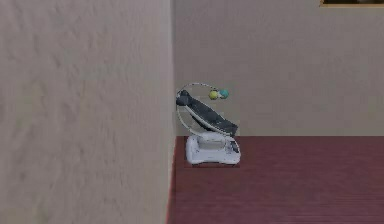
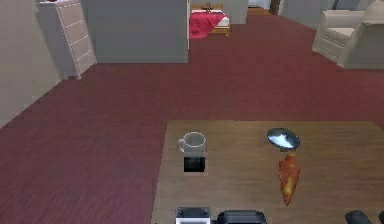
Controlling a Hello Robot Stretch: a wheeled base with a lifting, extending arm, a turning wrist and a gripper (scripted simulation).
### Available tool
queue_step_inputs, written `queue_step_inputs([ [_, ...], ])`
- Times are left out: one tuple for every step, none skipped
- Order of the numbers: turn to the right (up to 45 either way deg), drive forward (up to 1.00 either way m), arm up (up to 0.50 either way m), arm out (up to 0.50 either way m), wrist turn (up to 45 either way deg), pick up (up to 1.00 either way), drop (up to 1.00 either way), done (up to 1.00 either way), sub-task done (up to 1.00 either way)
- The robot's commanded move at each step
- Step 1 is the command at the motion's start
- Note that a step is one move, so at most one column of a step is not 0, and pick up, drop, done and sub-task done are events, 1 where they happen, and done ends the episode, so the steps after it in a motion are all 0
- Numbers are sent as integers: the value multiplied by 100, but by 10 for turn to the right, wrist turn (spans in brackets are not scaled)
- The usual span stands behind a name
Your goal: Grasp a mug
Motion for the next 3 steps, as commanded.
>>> queue_step_inputs([
  [0, 0, 0, 36, 0, 0, 0, 0, 0],
  [0, 0, 0, 0, 450, 0, 0, 0, 0],
  [0, 0, 0, 0, 450, 0, 0, 0, 0],
])
